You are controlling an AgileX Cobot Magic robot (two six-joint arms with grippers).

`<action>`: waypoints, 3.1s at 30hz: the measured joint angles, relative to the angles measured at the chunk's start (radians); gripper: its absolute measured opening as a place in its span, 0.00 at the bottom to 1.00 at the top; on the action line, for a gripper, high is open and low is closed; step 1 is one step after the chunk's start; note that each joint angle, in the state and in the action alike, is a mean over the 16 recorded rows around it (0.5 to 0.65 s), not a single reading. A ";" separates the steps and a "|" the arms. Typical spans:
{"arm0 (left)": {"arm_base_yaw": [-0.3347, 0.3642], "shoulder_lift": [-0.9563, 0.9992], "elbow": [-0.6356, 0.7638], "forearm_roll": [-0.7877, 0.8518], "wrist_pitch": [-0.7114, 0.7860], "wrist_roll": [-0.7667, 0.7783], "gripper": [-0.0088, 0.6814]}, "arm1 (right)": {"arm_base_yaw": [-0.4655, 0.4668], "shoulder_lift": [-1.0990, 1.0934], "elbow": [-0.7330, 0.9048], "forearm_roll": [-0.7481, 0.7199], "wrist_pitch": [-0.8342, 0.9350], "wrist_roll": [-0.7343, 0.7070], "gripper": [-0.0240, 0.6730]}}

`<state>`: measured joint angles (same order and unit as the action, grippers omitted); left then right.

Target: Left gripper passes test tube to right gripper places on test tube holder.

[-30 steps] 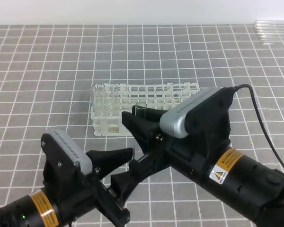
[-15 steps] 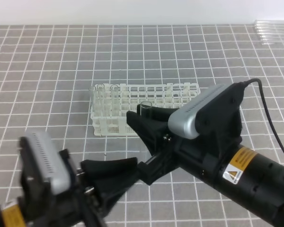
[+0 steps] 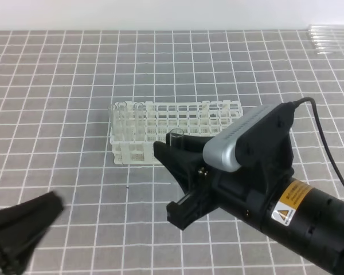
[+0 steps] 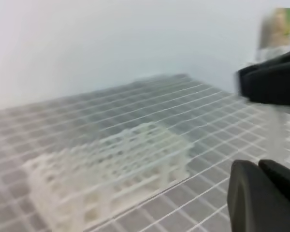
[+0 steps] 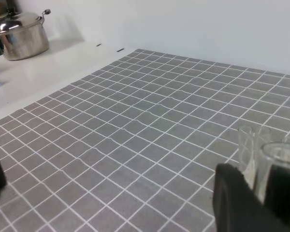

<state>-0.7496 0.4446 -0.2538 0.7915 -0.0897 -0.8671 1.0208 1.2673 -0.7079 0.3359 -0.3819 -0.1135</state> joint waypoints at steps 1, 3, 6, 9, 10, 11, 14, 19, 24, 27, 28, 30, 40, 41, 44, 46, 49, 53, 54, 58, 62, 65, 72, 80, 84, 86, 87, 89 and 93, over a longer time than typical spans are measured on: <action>0.000 -0.033 0.011 0.000 0.019 -0.010 0.01 | 0.000 0.000 0.000 0.000 0.003 0.000 0.17; 0.000 -0.096 0.038 0.001 0.047 -0.034 0.01 | 0.000 0.000 0.000 0.000 0.007 0.000 0.17; -0.001 -0.166 0.092 -0.001 0.070 -0.077 0.01 | 0.000 -0.001 0.000 0.000 0.014 0.000 0.17; -0.002 -0.216 0.145 -0.005 0.084 -0.125 0.01 | 0.000 -0.001 0.000 0.000 0.019 0.000 0.17; -0.003 -0.229 0.162 -0.006 0.089 -0.140 0.01 | 0.000 -0.001 0.000 0.000 0.021 0.000 0.17; -0.004 -0.241 0.178 -0.006 0.091 -0.154 0.01 | 0.000 -0.001 0.000 0.000 0.023 0.000 0.17; -0.006 -0.266 0.220 -0.006 0.104 -0.189 0.01 | 0.000 -0.001 0.000 0.000 0.024 0.000 0.17; -0.009 -0.269 0.262 0.001 0.159 -0.230 0.01 | 0.000 -0.001 0.000 -0.001 0.022 0.000 0.17; -0.011 -0.267 0.263 0.010 0.228 -0.236 0.01 | 0.000 -0.001 0.000 -0.003 0.021 -0.001 0.17; -0.010 -0.267 0.263 0.011 0.255 -0.236 0.01 | 0.000 -0.001 0.000 -0.004 0.021 -0.002 0.17; -0.011 -0.267 0.263 0.012 0.262 -0.236 0.01 | 0.000 -0.001 0.000 -0.005 0.021 -0.002 0.17; -0.010 -0.267 0.263 0.013 0.273 -0.236 0.01 | 0.000 -0.001 0.000 -0.006 0.021 -0.003 0.17; -0.010 -0.269 0.261 0.013 0.295 -0.237 0.01 | 0.000 -0.001 0.001 0.036 -0.008 -0.106 0.17; -0.010 -0.269 0.262 0.014 0.296 -0.236 0.01 | 0.000 -0.001 0.001 0.050 -0.018 -0.126 0.17; -0.010 -0.269 0.262 0.015 0.300 -0.236 0.01 | 0.000 0.001 0.001 0.094 -0.061 -0.193 0.17; -0.010 -0.268 0.263 0.017 0.302 -0.236 0.01 | 0.000 0.007 0.001 0.124 -0.106 -0.238 0.17; -0.010 -0.267 0.264 0.019 0.305 -0.235 0.01 | 0.000 0.025 0.002 0.165 -0.201 -0.294 0.17; -0.010 -0.267 0.264 0.022 0.307 -0.235 0.01 | 0.000 0.074 -0.001 0.190 -0.363 -0.337 0.17; -0.010 -0.267 0.263 0.022 0.307 -0.235 0.01 | -0.001 0.092 -0.004 0.190 -0.404 -0.342 0.17; -0.010 -0.267 0.263 0.022 0.307 -0.235 0.01 | -0.008 0.179 -0.037 0.174 -0.537 -0.344 0.17; -0.010 -0.267 0.264 0.023 0.308 -0.235 0.01 | -0.028 0.275 -0.096 0.149 -0.600 -0.330 0.17; -0.010 -0.268 0.263 0.022 0.309 -0.236 0.01 | -0.050 0.335 -0.144 0.130 -0.603 -0.308 0.17; -0.010 -0.268 0.261 0.021 0.310 -0.237 0.01 | -0.115 0.414 -0.238 0.080 -0.515 -0.230 0.17; -0.010 -0.269 0.259 0.021 0.311 -0.237 0.01 | -0.159 0.445 -0.269 0.015 -0.481 -0.127 0.17; -0.010 -0.269 0.259 0.021 0.311 -0.237 0.01 | -0.166 0.469 -0.284 -0.001 -0.474 -0.100 0.17; -0.010 -0.269 0.259 0.021 0.311 -0.237 0.01 | -0.166 0.482 -0.292 -0.003 -0.474 -0.094 0.17; -0.010 -0.269 0.259 0.021 0.311 -0.237 0.01 | -0.166 0.489 -0.296 -0.005 -0.474 -0.090 0.17; -0.010 -0.269 0.259 0.021 0.311 -0.237 0.01 | -0.166 0.502 -0.304 -0.007 -0.470 -0.084 0.17; -0.010 -0.269 0.259 0.021 0.311 -0.237 0.01 | -0.166 0.527 -0.315 -0.013 -0.456 -0.074 0.17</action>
<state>-0.7596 0.1757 0.0054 0.8121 0.2214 -1.1044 0.8549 1.7940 -1.0230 0.3229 -0.8383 -0.1874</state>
